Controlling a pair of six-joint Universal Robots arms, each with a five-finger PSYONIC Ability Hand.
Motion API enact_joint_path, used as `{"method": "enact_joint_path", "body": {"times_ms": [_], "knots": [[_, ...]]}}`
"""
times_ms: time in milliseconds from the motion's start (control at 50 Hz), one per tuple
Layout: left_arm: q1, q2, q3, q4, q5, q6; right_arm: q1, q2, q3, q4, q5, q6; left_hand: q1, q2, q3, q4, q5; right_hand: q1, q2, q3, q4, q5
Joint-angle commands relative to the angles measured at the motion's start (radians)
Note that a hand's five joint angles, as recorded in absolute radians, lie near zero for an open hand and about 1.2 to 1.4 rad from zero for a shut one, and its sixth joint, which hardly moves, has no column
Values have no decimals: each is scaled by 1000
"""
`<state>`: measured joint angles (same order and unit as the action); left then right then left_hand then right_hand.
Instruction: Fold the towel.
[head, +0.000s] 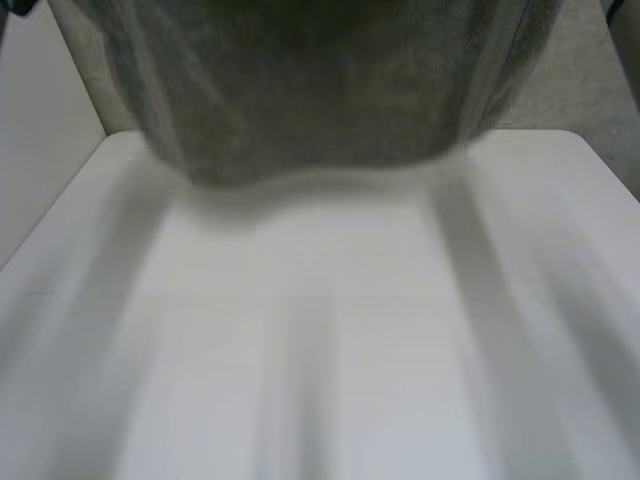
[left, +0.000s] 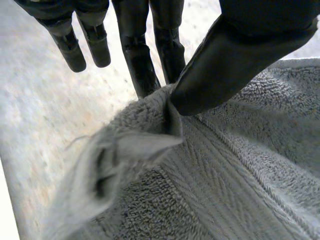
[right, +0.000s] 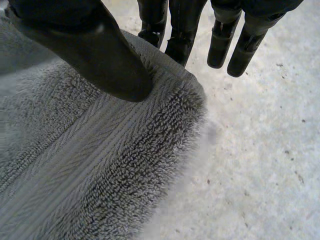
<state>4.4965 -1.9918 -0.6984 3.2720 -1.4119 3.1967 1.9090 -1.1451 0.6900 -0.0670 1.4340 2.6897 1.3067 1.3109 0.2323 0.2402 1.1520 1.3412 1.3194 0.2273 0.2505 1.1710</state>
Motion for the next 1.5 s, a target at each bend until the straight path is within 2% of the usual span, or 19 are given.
{"method": "enact_joint_path", "body": {"times_ms": [20,180,260,400,500,580,600,640,660,700,760,880,920,980,1080,1140,1240,1360,1500], "knots": [[41,80,-256,83,16,-31,-24,-105,258,-10,-119,6,90,85,-58,-66,70,55,77,-53,-76,51],[64,119,-708,275,136,-23,-44,-171,609,-82,-242,-1,90,85,-58,-66,70,55,77,-53,-76,51],[70,137,-951,412,185,-18,-119,-179,816,-109,-303,-7,90,85,-58,-66,70,55,77,-53,-76,51],[78,142,-1179,486,221,26,-174,-173,1049,-120,-403,-57,90,85,-58,-66,70,55,77,-53,-76,51],[139,229,-1285,439,277,135,-248,-200,1148,-65,-437,-191,90,85,-58,-66,70,55,77,-53,-76,51],[232,439,-1361,301,356,203,-344,-400,1142,161,-458,-284,90,85,-58,-66,70,55,77,-53,-76,51],[233,439,-1362,301,357,203,-381,-459,1122,235,-483,-290,90,85,-58,-66,70,55,77,-53,-76,51],[303,554,-1382,214,434,200,-407,-511,1097,295,-518,-289,90,85,-58,-66,70,55,77,-53,-76,51],[303,554,-1382,213,435,200,-407,-512,1097,296,-518,-289,90,85,-58,-66,70,55,77,-53,-76,51],[354,628,-1397,167,508,195,-442,-544,1054,349,-599,-284,90,85,-58,-66,70,55,77,-53,-76,51],[362,640,-1399,163,531,193,-461,-536,1030,352,-639,-272,90,85,-58,-66,70,55,77,-53,-76,51],[357,564,-1380,183,545,198,-433,-406,980,348,-619,-274,90,85,-58,-66,70,55,77,-53,-76,51],[351,507,-1359,199,542,196,-384,-273,893,352,-561,-277,90,85,-58,-66,70,55,77,-53,-76,51],[317,404,-1302,221,524,200,-332,-167,809,346,-499,-284,90,85,-58,-66,70,55,77,-53,-76,51],[242,155,-1121,242,406,207,-298,-21,685,345,-429,-323,90,85,-58,-66,70,55,77,-53,-76,51],[228,97,-1070,241,380,207,-286,57,610,331,-422,-320,90,85,-58,-66,70,55,77,-53,-76,51],[202,-77,-873,238,317,207,-246,148,527,258,-411,-315,90,85,-58,-66,70,55,77,-53,-76,51],[162,-170,-750,235,306,207,-214,241,438,162,-354,-284,90,85,-58,-66,70,55,77,-53,-76,51],[133,-304,-581,215,277,209,-186,338,318,162,-307,-278,90,85,-58,-66,70,55,77,-53,-76,51]]}}
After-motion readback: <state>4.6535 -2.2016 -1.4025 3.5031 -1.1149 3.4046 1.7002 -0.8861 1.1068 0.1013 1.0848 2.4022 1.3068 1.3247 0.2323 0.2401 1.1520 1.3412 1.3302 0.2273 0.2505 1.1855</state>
